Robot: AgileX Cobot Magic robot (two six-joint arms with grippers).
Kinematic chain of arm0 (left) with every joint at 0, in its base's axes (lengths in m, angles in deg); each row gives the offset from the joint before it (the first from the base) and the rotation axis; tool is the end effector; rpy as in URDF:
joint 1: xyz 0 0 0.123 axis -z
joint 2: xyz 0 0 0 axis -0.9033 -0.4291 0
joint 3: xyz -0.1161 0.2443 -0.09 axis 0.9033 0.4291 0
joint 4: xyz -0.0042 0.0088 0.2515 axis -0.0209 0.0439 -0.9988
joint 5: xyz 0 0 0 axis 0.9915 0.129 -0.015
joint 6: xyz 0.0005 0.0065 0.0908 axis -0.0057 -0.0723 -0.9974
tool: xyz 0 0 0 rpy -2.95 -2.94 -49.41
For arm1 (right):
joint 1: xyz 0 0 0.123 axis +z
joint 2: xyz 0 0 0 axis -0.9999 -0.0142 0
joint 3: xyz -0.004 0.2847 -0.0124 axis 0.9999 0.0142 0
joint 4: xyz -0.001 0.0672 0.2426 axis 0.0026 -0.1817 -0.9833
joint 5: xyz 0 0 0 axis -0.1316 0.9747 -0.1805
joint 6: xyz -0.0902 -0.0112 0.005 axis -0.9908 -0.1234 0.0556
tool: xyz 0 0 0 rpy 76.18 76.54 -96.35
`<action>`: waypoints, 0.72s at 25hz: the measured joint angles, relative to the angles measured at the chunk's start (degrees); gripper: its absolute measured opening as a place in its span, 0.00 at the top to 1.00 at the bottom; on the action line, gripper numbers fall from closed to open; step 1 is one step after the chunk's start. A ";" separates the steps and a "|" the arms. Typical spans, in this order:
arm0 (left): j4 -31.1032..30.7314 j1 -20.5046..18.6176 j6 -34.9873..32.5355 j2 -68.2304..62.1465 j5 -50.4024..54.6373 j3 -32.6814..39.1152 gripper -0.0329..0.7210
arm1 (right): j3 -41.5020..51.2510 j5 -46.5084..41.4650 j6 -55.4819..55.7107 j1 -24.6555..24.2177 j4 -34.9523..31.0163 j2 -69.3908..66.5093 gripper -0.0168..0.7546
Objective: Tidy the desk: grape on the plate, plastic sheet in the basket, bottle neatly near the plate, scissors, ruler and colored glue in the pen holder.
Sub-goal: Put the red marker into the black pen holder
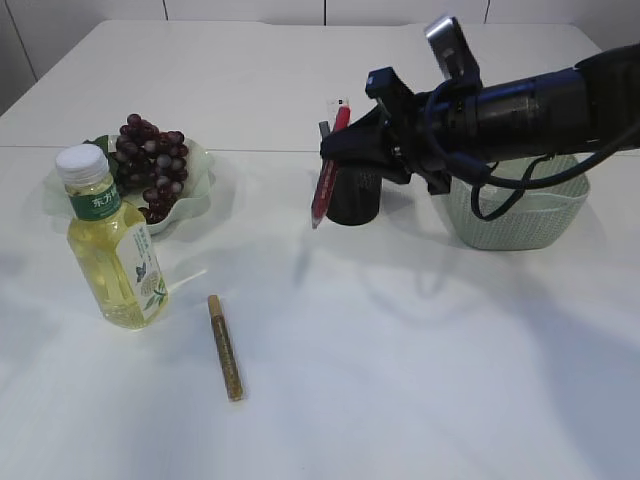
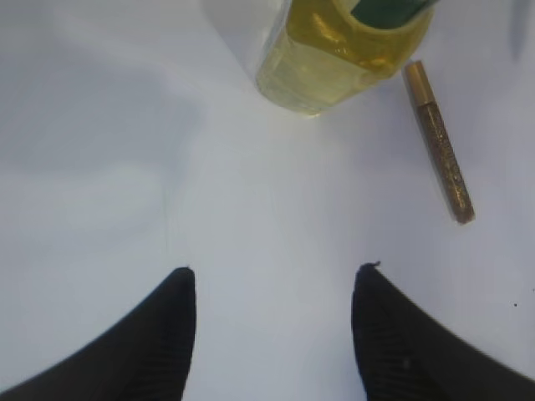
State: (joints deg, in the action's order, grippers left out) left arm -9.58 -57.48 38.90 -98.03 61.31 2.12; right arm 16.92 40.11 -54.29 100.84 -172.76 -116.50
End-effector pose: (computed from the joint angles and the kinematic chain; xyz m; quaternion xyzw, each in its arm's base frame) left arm 0.2297 -0.0397 0.2853 -0.0192 0.9785 -0.0885 0.1855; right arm 0.3675 0.1448 0.2317 -0.0061 0.8276 0.5054 0.2441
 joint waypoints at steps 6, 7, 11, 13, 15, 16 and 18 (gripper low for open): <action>0.25 0.00 0.00 0.00 1.53 0.00 0.38 | -0.47 3.62 -21.55 -1.71 -11.32 0.00 0.79; 0.25 0.00 0.00 0.00 1.79 0.00 0.38 | -0.99 5.11 -24.53 -1.71 -11.62 0.00 0.79; 0.56 0.00 0.00 0.00 2.03 0.00 0.38 | -3.81 11.72 -35.44 -1.71 -12.32 0.00 0.79; 0.76 0.00 0.00 0.00 2.14 0.00 0.38 | -5.76 13.62 -40.56 -1.71 -12.55 -0.58 0.79; 0.90 0.00 0.00 0.00 2.14 0.00 0.38 | -8.19 15.01 -44.42 -1.71 -12.75 -1.80 0.79; 0.90 0.00 0.00 0.00 2.14 0.00 0.38 | -9.32 15.53 -46.17 -1.71 -12.75 -2.56 0.79; 1.02 0.00 0.00 0.00 2.23 0.00 0.38 | -12.25 15.94 -48.76 -1.71 -12.80 -4.77 0.79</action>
State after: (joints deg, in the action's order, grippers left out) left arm -8.56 -57.48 38.90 -98.03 63.54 2.12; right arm 4.67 56.04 -103.05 99.13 -185.56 -121.27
